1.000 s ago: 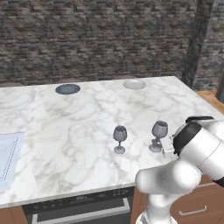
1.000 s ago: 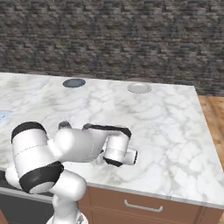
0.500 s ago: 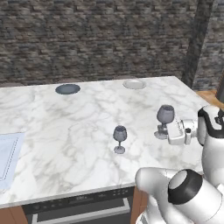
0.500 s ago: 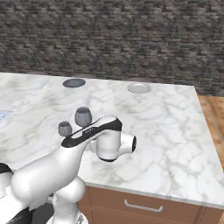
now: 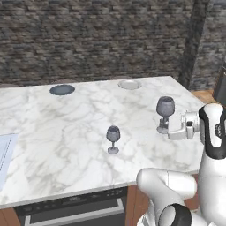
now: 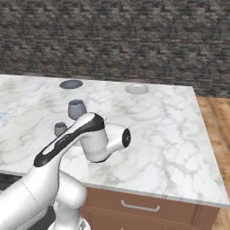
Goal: Retrieve the wine glasses from the counter and place one next to each plate.
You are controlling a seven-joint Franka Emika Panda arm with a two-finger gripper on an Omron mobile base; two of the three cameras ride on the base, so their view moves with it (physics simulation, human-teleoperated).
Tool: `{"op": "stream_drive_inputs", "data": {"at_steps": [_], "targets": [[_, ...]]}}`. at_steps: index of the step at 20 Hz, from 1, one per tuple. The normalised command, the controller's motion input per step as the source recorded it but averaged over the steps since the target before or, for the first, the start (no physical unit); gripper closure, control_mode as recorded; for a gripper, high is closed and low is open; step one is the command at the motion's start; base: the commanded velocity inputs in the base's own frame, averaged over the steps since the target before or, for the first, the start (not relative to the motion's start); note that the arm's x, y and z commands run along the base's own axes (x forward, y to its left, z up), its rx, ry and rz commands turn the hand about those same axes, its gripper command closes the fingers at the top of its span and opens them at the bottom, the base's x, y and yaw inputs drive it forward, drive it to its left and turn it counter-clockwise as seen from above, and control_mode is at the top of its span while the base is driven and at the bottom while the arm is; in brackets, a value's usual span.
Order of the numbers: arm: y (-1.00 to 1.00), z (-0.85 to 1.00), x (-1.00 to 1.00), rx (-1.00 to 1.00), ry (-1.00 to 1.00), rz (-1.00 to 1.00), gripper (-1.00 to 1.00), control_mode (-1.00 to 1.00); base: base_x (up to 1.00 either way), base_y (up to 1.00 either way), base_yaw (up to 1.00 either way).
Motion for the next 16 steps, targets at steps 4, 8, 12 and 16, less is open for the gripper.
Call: {"op": "stream_drive_inputs", "data": {"at_steps": [4, 8, 12, 16], "targets": [[0.00, 0.00, 0.00, 0.00, 0.00, 0.00, 1.00, 1.00, -0.60, -1.00, -0.21], [0.00, 0.00, 0.00, 0.00, 0.00, 0.00, 1.00, 1.00, -1.00, -0.81, -0.17], [0.00, 0.00, 0.00, 0.00, 0.00, 0.00, 1.00, 1.00, -0.38, -1.00, -0.10], [0.00, 0.00, 0.00, 0.00, 0.00, 0.00, 1.00, 1.00, 0.34, -1.00, 0.01]]}}
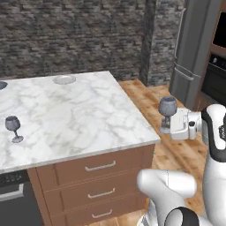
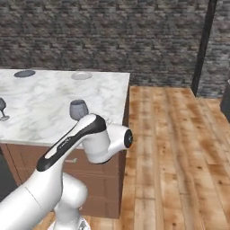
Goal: Retrieve the wine glasses from the counter and place one next to each plate.
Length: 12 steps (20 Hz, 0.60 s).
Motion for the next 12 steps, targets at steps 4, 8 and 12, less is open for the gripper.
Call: {"op": "stream_drive_inputs", "data": {"at_steps": [4, 8, 12], "targets": [[0.00, 0.00, 0.00, 0.00, 0.00, 0.00, 1.00, 1.00, 0.66, -1.00, 0.09], [0.00, 0.00, 0.00, 0.00, 0.00, 0.00, 1.00, 1.00, 0.73, -1.00, 0.13], [0.00, 0.00, 0.00, 0.00, 0.00, 0.00, 1.00, 1.00, 0.86, -1.00, 0.21]]}}
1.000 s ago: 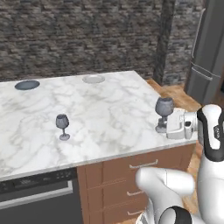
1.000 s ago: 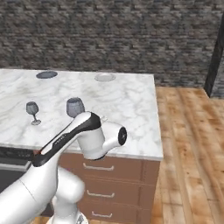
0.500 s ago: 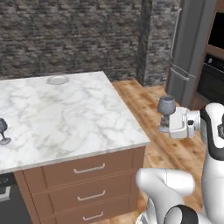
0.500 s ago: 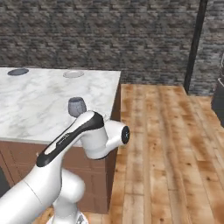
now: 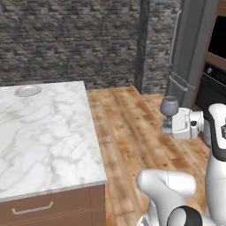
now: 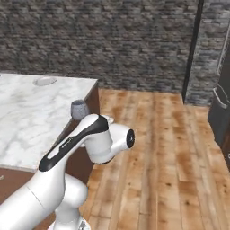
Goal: Retrieve the wine glasses from the counter and place one next to each plate.
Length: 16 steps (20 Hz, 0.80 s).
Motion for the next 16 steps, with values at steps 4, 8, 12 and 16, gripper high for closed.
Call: {"op": "stream_drive_inputs", "data": {"at_steps": [4, 8, 12, 16], "targets": [[0.00, 0.00, 0.00, 0.00, 0.00, 0.00, 1.00, 1.00, 1.00, -1.00, 0.26], [0.00, 0.00, 0.00, 0.00, 0.00, 0.00, 1.00, 1.00, 1.00, -1.00, 0.31], [0.00, 0.00, 0.00, 0.00, 0.00, 0.00, 1.00, 1.00, 1.00, -0.96, 0.48], [0.00, 0.00, 0.00, 0.00, 0.00, 0.00, 1.00, 1.00, 1.00, -0.58, 0.63]]}}
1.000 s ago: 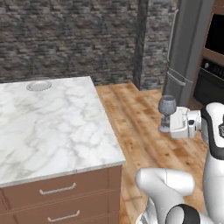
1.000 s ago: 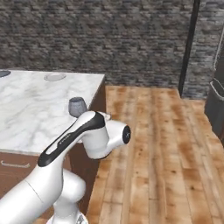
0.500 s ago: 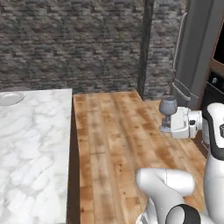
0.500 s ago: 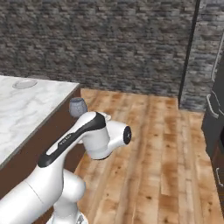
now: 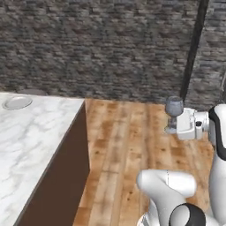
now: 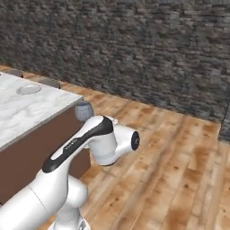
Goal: Retrieve the wine glasses from the counter and place one next to each plate.
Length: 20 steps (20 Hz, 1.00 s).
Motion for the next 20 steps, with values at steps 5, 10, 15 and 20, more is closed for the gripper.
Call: {"op": "stream_drive_inputs", "data": {"at_steps": [5, 10, 15, 20], "targets": [[0.00, 0.00, 0.00, 0.00, 0.00, 0.00, 1.00, 1.00, 1.00, -0.41, 0.70], [0.00, 0.00, 0.00, 0.00, 0.00, 0.00, 1.00, 1.00, 0.94, -0.47, 0.71], [0.00, 0.00, 0.00, 0.00, 0.00, 0.00, 1.00, 1.00, 0.63, -0.55, 0.74], [0.00, 0.00, 0.00, 0.00, 0.00, 0.00, 1.00, 1.00, 0.39, -0.57, 0.76]]}}
